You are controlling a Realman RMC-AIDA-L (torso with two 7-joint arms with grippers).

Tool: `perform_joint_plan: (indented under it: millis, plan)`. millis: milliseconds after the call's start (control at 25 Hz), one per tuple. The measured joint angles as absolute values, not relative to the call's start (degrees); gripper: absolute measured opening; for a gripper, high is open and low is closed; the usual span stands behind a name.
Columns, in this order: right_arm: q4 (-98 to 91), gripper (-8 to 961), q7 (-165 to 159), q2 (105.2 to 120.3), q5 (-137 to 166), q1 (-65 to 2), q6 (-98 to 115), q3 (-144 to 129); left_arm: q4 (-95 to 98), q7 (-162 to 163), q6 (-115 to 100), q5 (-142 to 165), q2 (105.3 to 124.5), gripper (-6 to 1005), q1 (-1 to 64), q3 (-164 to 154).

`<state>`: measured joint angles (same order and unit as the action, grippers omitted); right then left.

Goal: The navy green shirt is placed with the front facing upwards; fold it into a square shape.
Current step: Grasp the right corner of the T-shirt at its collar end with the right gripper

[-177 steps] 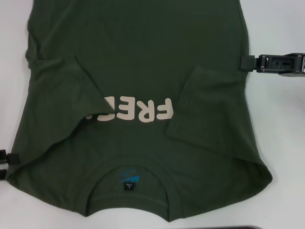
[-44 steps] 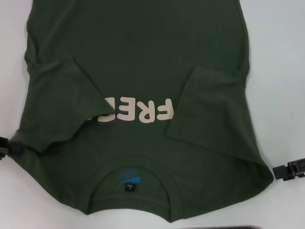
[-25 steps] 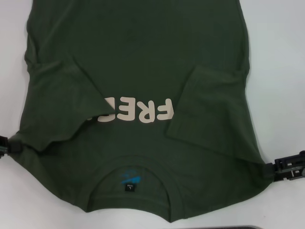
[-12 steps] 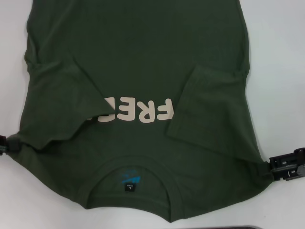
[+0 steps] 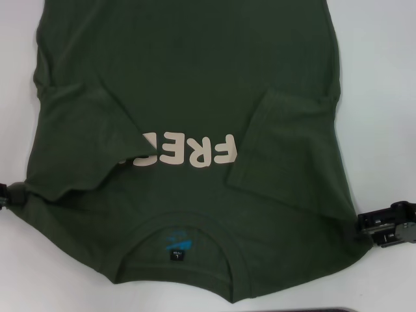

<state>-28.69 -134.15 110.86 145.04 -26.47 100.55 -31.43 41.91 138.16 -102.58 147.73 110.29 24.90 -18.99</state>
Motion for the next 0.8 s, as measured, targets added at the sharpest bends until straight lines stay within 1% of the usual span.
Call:
perform_joint_plan:
  millis: [200,800]
  plan:
    - [-28.65,759,-134.5,111.19,145.04,-26.68,100.37,-31.58,41.6,138.16,-102.2,147.82,110.21,49,24.86,-19.13]
    - [-28.12,758,-135.24,111.38,144.66,-27.06,98.96,-31.22,41.57,138.06,-102.31,147.73,110.25,49,24.85,-19.21]
